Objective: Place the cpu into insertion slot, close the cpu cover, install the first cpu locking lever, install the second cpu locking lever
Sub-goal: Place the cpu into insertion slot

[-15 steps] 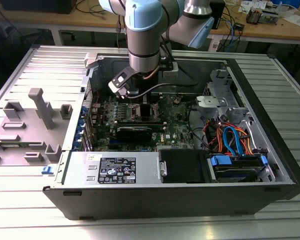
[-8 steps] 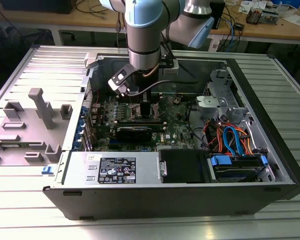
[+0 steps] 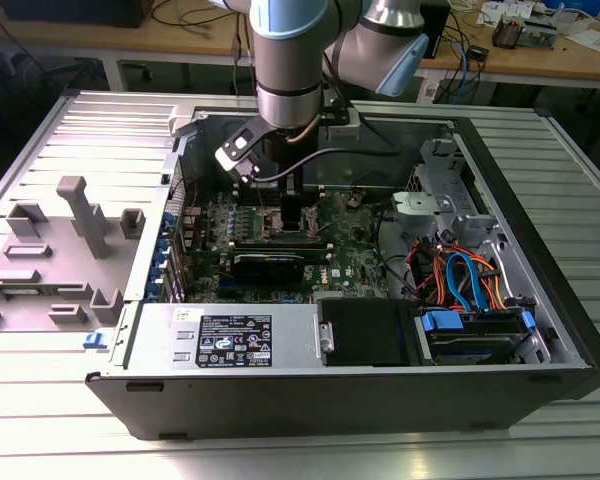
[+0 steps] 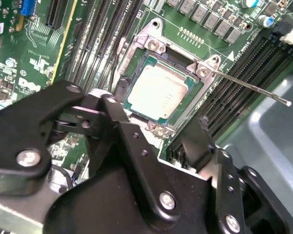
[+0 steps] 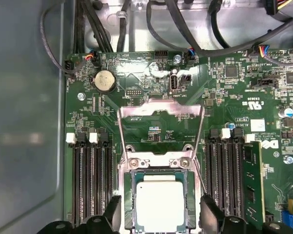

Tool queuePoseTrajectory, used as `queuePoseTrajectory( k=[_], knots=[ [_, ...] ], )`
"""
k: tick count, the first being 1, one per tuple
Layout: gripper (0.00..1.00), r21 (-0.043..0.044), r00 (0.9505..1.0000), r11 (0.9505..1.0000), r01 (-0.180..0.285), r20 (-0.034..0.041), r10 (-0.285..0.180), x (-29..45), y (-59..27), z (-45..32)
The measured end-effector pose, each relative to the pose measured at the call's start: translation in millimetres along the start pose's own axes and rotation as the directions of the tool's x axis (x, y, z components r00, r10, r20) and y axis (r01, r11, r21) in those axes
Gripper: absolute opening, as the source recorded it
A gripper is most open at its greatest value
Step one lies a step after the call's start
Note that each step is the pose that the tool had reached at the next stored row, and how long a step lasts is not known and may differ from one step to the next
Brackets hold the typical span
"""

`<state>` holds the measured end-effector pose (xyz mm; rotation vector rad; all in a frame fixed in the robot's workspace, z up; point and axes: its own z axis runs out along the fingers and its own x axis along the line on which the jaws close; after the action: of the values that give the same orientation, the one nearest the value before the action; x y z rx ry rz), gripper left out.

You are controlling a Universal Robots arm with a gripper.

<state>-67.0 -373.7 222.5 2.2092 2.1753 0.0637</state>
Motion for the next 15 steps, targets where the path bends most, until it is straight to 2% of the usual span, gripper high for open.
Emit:
queuePoseTrajectory(
  k=[3, 4, 11, 15],
  knots=[
    [0.54, 0.0004, 1.0, 1.0, 0.0, -0.0001, 0.0, 0.0, 0.2, -0.3],
    [0.54, 0.0006, 1.0, 1.0, 0.0, 0.0003, 0.0, 0.0, 0.2, -0.4],
    [0.11, 0.0006, 1.0, 1.0, 0.003, 0.0003, -0.003, 0.0, 0.2, -0.4],
    [0.11, 0.0005, 1.0, 1.0, 0.003, 0.0002, -0.003, 0.0, 0.2, -0.4]
  ],
)
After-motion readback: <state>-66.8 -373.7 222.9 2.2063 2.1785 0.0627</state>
